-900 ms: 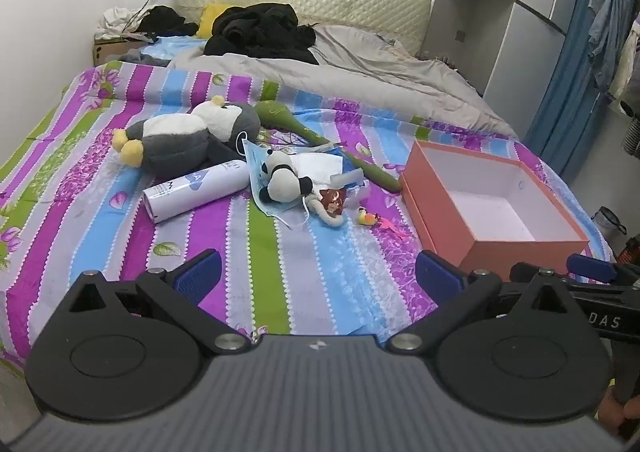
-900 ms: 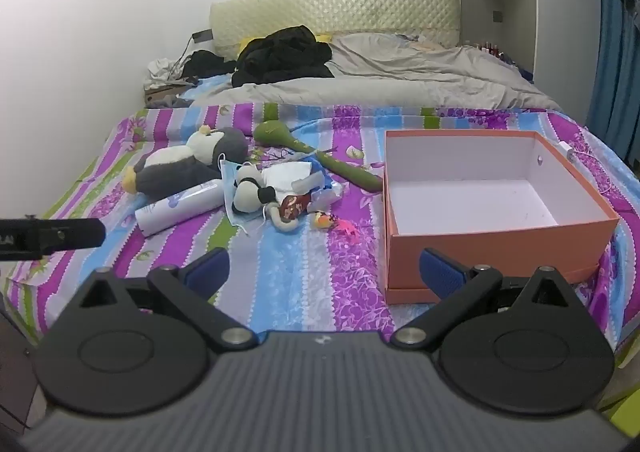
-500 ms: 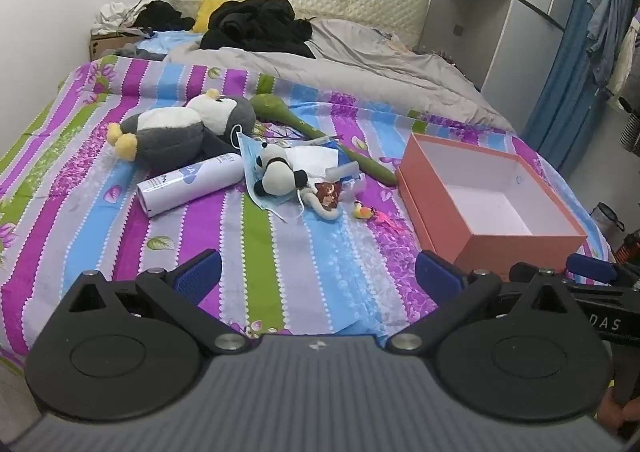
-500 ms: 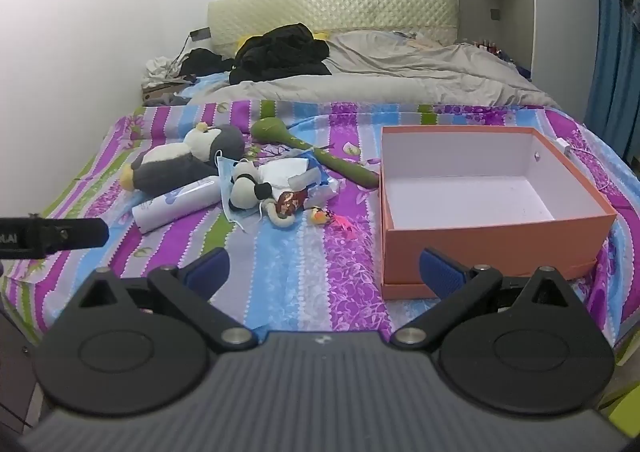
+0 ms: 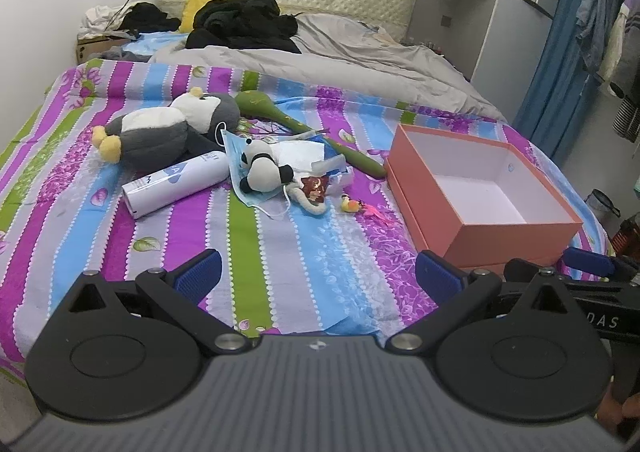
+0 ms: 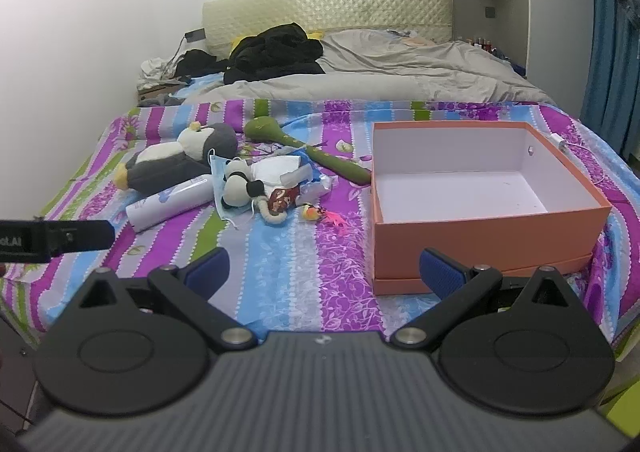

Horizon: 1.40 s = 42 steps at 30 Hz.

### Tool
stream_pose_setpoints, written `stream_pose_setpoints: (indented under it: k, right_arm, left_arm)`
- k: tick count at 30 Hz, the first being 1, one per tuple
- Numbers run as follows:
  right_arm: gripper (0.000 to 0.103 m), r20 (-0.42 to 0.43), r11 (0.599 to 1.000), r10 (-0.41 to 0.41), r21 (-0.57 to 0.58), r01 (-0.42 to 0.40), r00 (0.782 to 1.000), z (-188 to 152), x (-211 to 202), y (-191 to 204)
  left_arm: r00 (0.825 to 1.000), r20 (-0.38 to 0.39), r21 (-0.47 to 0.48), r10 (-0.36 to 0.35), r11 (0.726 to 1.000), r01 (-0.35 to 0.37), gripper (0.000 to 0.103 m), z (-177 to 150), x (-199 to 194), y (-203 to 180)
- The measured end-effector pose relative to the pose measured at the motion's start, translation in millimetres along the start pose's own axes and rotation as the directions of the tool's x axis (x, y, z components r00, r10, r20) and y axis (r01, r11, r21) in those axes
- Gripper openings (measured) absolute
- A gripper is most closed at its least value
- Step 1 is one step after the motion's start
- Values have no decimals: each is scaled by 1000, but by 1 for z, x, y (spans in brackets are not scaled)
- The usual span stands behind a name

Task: Organize soft objects
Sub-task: 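Move both tools toward the plush toys on the bed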

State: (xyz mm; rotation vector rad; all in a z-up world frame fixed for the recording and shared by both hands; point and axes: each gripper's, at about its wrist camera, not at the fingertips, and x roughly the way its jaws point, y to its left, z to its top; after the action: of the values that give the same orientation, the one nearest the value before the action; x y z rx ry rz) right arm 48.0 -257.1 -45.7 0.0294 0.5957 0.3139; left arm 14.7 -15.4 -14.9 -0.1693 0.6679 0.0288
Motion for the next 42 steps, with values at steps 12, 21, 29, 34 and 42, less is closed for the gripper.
stream_pose_setpoints:
  k: [12,21,29,34,42]
  right_arm:
    - [103,-15,1000,3,-6,-3,1000,-5,14,3]
    - [103,-19,1000,-7,0,7,1000,-7,16,0]
    - [103,-23,1000,0,8,1,1000,-9,17,-1]
    - [103,-25,1000,4,11,-4,1000,-9,18,-1]
    - [103,-37,1000,6,21,-5,999,-11,20,-1]
  left_arm:
    - [1000,14,-32,-11,999,11,103,3,6,6]
    - [1000,24,-15,-14,1000,14,103,4,9,4]
    - [1000,16,-19,-11,1000,11,103,2,11,5]
    - [1000,10,-19,-9,1000,9,103,1,12,7]
    - [1000,3,-22,-11,1000,11,103,-1,15,8]
